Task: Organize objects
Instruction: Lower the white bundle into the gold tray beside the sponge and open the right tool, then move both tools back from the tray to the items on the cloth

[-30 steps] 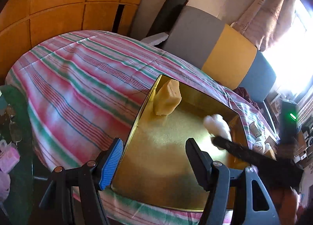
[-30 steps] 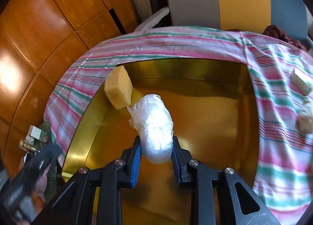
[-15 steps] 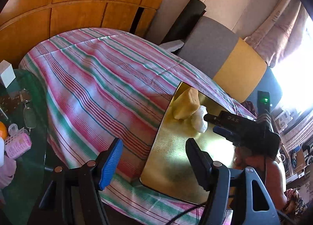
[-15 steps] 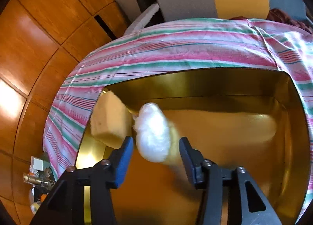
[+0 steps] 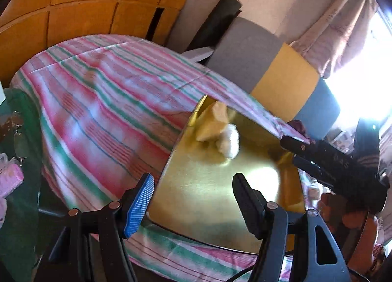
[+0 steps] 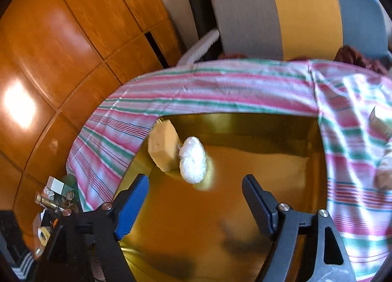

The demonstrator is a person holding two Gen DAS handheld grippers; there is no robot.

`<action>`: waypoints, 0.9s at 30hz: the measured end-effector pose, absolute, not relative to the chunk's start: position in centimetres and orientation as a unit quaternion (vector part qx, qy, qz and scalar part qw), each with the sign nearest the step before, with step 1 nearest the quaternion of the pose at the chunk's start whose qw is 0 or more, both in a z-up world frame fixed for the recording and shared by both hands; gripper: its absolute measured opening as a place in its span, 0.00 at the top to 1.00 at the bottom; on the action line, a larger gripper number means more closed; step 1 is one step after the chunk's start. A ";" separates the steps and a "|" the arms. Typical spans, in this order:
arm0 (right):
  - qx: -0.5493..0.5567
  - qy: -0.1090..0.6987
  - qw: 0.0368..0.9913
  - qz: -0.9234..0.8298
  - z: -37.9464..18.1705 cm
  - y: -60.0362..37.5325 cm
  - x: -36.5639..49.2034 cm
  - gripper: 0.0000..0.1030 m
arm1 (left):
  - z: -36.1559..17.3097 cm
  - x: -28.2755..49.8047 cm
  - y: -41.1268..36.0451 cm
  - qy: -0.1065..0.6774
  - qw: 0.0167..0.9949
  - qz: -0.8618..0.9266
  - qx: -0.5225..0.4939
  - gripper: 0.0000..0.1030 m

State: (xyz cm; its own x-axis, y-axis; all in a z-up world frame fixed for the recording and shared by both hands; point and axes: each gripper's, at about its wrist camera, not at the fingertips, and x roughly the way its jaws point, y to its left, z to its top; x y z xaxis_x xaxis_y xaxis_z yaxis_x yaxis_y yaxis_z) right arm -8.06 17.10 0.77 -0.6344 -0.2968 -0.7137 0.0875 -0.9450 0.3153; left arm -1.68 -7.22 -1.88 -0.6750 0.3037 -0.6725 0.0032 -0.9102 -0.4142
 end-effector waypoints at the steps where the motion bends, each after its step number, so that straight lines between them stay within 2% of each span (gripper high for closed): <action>1: 0.411 -0.122 0.105 -0.897 1.0 17.3 -7.7 0.22 | -1.6 -1.5 -7.0 -0.194 0.090 0.896 -0.390 0.34; 9: 0.392 -0.094 0.079 -0.911 2.5 21.9 -2.7 0.21 | -0.6 -0.4 -4.0 -0.164 0.145 0.901 -0.375 0.34; 18: 0.406 -0.094 0.005 -0.909 0.8 30.5 2.8 0.18 | -1.0 1.2 0.2 -0.119 0.213 0.892 -0.381 0.34; 27: 0.425 -0.092 -0.137 -0.890 -2.8 42.4 5.5 0.18 | -0.7 3.5 5.0 -0.074 0.289 0.872 -0.388 0.34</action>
